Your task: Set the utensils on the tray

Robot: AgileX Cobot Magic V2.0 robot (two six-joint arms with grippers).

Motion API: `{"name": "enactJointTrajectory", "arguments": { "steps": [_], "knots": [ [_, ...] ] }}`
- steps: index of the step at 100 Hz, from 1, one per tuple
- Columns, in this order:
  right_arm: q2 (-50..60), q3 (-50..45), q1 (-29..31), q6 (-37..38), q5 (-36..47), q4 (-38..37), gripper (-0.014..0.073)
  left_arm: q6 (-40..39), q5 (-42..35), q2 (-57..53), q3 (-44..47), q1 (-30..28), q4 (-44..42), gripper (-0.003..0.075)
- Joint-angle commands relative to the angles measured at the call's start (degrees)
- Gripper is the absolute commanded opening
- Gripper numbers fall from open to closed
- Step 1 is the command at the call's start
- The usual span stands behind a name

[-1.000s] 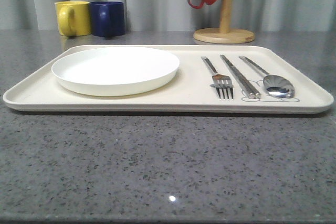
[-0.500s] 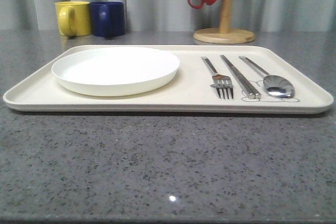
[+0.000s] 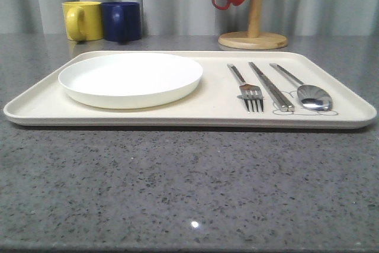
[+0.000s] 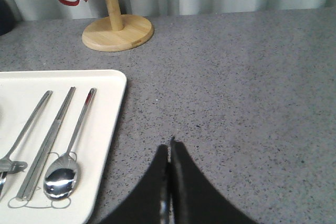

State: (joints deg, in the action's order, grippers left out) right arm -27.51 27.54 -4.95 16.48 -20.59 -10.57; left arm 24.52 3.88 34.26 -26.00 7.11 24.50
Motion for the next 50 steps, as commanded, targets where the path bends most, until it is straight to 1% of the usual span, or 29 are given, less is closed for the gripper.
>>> {"name": "enactJointTrajectory", "arguments": {
  "steps": [1, 38, 50],
  "knots": [
    [-0.2, 1.5, 0.3, -0.7, 4.9, -1.0, -0.0069, 0.0, -4.3, 0.1, -1.6, 0.2, 0.2, -0.0018],
    [0.1, 1.4, 0.3, -0.7, 5.1, -1.5, -0.0069, 0.0, -4.3, 0.1, -1.6, 0.2, 0.2, -0.0018],
    [3.1, -0.8, 0.5, -2.3, 8.1, -0.6, -0.0069, 0.0, -4.2, 0.1, -1.6, 0.2, 0.2, -0.0018]
  ]
}}
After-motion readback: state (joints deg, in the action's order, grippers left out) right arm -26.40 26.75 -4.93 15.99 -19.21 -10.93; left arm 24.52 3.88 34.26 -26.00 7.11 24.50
